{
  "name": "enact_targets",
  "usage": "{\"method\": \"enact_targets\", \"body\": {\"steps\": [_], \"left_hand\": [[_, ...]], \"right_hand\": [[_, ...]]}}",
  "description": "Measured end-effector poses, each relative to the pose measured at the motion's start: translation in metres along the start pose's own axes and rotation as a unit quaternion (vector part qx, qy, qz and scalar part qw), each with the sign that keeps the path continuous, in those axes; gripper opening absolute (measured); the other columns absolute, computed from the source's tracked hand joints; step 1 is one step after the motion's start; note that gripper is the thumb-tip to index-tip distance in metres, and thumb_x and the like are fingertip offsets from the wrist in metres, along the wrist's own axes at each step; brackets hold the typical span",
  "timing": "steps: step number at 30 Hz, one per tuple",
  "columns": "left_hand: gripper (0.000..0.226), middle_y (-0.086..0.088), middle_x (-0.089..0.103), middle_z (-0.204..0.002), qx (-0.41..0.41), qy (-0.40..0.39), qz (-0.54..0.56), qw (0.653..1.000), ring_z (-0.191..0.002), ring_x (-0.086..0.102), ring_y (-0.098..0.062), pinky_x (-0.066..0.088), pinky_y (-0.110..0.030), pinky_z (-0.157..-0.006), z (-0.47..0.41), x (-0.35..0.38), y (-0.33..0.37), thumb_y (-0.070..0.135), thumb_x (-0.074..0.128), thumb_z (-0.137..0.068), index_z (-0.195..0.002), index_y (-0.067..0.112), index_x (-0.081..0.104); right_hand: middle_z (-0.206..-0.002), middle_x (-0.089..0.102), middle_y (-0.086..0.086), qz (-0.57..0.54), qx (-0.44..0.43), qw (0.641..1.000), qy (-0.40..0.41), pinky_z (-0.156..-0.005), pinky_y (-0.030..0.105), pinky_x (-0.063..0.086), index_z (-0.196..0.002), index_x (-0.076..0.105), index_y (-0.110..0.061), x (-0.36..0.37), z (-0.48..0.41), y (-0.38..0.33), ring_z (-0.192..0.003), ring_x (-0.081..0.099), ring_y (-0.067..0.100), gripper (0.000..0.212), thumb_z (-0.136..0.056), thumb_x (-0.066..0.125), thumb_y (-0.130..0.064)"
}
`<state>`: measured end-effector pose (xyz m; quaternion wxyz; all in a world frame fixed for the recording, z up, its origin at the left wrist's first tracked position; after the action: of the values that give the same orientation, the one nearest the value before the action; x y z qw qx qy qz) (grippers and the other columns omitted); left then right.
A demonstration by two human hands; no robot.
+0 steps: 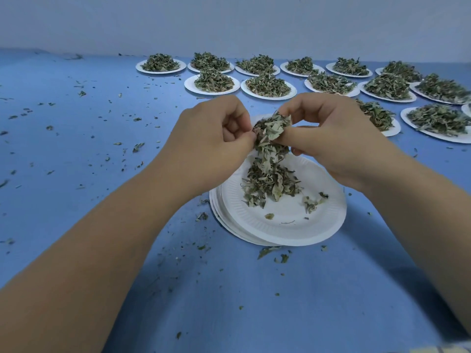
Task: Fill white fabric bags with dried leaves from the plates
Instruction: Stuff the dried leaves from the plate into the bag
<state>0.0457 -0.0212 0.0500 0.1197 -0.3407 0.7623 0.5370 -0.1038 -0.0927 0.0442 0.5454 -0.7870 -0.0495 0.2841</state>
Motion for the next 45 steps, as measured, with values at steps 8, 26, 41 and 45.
{"method": "enact_targets", "body": {"steps": [8, 26, 41, 45], "left_hand": [[0.016, 0.004, 0.064, -0.073, 0.001, 0.016, 0.008, 1.000, -0.070, 0.064, -0.022, 0.056, -0.043, -0.076, -0.002, -0.005, -0.004, 0.011, 0.069, -0.087, -0.086, 0.023, 0.058], [0.017, 0.004, 0.071, -0.063, -0.068, 0.029, -0.009, 0.997, -0.066, 0.071, -0.011, 0.050, -0.026, -0.063, 0.000, -0.005, -0.018, 0.027, 0.073, -0.087, -0.072, 0.024, 0.065], [0.014, -0.016, 0.069, -0.078, -0.047, -0.031, 0.055, 0.997, -0.067, 0.063, -0.031, 0.057, -0.043, -0.073, -0.003, -0.002, -0.013, 0.017, 0.073, -0.089, -0.078, 0.009, 0.067], [0.012, 0.008, 0.069, -0.078, -0.019, 0.023, -0.003, 1.000, -0.071, 0.069, -0.005, 0.048, -0.014, -0.064, -0.002, -0.009, -0.009, 0.024, 0.071, -0.089, -0.082, 0.024, 0.061]], "right_hand": [[-0.110, 0.071, -0.013, 0.041, 0.001, 0.999, -0.008, -0.058, 0.032, 0.042, -0.095, 0.069, -0.016, 0.007, 0.000, 0.001, -0.058, 0.056, 0.014, 0.019, -0.082, 0.082, -0.021], [-0.058, 0.060, -0.025, 0.199, -0.067, 0.978, 0.005, -0.045, 0.005, 0.033, -0.084, 0.069, -0.026, 0.012, -0.005, -0.024, -0.046, 0.052, 0.000, 0.010, -0.079, 0.077, -0.021], [-0.064, 0.058, -0.009, 0.197, -0.073, 0.975, 0.071, -0.053, 0.018, 0.041, -0.078, 0.062, -0.020, 0.016, -0.007, -0.026, -0.050, 0.049, 0.003, 0.010, -0.075, 0.072, -0.017], [-0.065, 0.063, 0.000, 0.098, -0.020, 0.994, 0.040, -0.052, 0.027, 0.052, -0.082, 0.066, -0.018, 0.009, -0.009, -0.022, -0.052, 0.063, 0.013, 0.010, -0.082, 0.075, -0.015]]}}
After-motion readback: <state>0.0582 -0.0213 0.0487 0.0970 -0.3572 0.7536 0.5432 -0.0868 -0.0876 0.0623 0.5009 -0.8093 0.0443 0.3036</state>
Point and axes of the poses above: each hand's wrist, its own z-axis away from the middle knuckle, its own x-axis out of the palm, y = z × x, the point moved 10 cm from there along -z, towards the middle knuckle
